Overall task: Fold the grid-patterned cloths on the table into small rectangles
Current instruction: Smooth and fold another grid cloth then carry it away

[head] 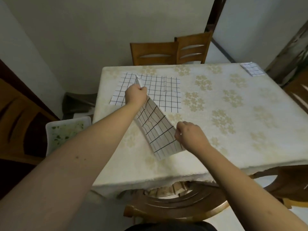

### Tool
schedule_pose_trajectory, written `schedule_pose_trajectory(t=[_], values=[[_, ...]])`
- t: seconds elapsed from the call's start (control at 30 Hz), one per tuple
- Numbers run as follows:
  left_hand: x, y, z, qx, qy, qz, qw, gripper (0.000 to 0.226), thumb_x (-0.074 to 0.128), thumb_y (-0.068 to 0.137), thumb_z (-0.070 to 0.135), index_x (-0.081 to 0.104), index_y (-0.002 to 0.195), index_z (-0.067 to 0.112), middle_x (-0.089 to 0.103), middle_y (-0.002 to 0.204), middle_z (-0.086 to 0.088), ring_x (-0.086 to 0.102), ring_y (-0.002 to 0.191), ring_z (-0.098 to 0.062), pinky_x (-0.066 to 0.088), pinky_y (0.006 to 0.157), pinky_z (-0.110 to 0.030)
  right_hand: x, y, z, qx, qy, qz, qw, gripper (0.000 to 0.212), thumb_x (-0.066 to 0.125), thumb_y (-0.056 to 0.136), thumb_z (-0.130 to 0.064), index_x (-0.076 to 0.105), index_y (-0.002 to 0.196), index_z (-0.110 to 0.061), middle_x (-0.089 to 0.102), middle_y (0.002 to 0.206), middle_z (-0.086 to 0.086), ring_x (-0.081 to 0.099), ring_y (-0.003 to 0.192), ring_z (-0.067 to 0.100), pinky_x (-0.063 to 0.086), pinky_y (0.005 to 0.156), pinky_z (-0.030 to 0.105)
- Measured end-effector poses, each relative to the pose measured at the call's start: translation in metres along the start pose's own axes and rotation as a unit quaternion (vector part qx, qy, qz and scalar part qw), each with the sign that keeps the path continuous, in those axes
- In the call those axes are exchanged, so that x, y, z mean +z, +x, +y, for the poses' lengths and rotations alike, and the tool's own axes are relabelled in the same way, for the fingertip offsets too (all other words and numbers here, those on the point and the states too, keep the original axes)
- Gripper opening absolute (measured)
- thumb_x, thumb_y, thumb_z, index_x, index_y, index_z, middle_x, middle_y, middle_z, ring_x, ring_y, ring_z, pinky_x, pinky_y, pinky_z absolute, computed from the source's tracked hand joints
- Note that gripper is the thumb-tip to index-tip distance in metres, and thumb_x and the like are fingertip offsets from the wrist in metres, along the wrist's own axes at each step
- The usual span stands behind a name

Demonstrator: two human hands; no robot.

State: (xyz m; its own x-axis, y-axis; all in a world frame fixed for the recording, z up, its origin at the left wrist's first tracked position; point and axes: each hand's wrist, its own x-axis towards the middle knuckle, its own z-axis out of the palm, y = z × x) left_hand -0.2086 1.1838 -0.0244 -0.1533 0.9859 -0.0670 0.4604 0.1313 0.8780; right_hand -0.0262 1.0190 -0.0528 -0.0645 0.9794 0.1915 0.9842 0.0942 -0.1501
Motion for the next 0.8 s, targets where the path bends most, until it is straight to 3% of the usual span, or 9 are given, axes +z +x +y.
schedule_pose_trajectory(t=[0.1,0.23,0.37,0.47,0.57,0.7,0.8], values=[[0.003,-0.004,0.017,0.003,-0.033,0.005,0.999,0.024,0.049,0.084,0.031,0.056,0.073,0.011,0.07,0.077,-0.01,0.072,0.071,-0.029,0.061,0.066,-0.047,-0.016,0.008,0.024,-0.008,-0.01,0.028,1.0,0.012,0.061,0.081,-0.008,0.056,0.071,-0.004,0.057,0.064,0.012,0.052,0.056,0.032,0.031,0.054,0.033],[0.008,-0.015,0.035,-0.013,-0.092,0.018,0.996,0.022,0.049,0.096,0.02,0.053,0.074,0.016,0.065,0.074,0.001,0.073,0.072,-0.019,0.057,0.061,-0.031,-0.037,0.014,0.036,-0.049,-0.034,0.064,0.996,0.014,0.06,0.076,-0.008,0.053,0.064,-0.007,0.052,0.057,0.008,0.048,0.048,0.03,0.032,0.053,0.032],[0.008,-0.015,0.016,-0.045,-0.161,0.005,0.986,0.017,0.047,0.095,0.016,0.054,0.08,0.013,0.07,0.082,-0.006,0.073,0.071,-0.022,0.061,0.073,-0.041,-0.035,0.012,0.025,-0.109,-0.042,0.087,0.989,0.021,0.038,0.07,-0.02,0.054,0.059,-0.011,0.053,0.054,0.005,0.049,0.046,0.028,0.038,0.05,0.03],[0.005,-0.021,-0.021,-0.101,-0.197,-0.004,0.975,0.014,0.046,0.097,0.015,0.057,0.095,0.007,0.069,0.094,-0.014,0.07,0.075,-0.023,0.061,0.065,-0.038,-0.008,0.005,0.011,-0.137,-0.027,0.058,0.988,0.025,0.037,0.066,-0.022,0.059,0.061,-0.012,0.057,0.056,0.004,0.054,0.049,0.028,0.04,0.049,0.03],[0.002,-0.028,-0.071,-0.151,-0.185,-0.024,0.971,0.022,0.046,0.099,0.016,0.058,0.111,0.002,0.068,0.098,-0.016,0.069,0.078,-0.026,0.061,0.067,-0.039,0.024,-0.007,-0.004,-0.156,-0.006,0.014,0.988,0.024,0.037,0.065,-0.023,0.057,0.059,-0.013,0.056,0.055,0.004,0.054,0.047,0.026,0.04,0.049,0.028],[0.001,-0.03,-0.14,-0.221,-0.15,-0.055,0.962,0.021,0.047,0.099,0.018,0.058,0.11,0.004,0.066,0.105,-0.018,0.068,0.084,-0.03,0.06,0.071,-0.04,0.072,-0.028,-0.021,-0.169,-0.008,-0.07,0.983,0.007,0.063,0.061,-0.021,0.06,0.059,-0.014,0.058,0.056,0.001,0.055,0.048,0.022,0.043,0.047,0.027],[0.003,-0.035,-0.188,-0.267,-0.124,-0.085,0.952,0.025,0.048,0.098,0.024,0.06,0.112,0.007,0.068,0.108,-0.015,0.069,0.084,-0.026,0.059,0.072,-0.038,0.108,-0.045,-0.033,-0.168,-0.001,-0.138,0.976,0.011,0.07,0.057,-0.024,0.061,0.059,-0.016,0.059,0.055,0.0,0.056,0.048,0.02,0.045,0.048,0.026]])
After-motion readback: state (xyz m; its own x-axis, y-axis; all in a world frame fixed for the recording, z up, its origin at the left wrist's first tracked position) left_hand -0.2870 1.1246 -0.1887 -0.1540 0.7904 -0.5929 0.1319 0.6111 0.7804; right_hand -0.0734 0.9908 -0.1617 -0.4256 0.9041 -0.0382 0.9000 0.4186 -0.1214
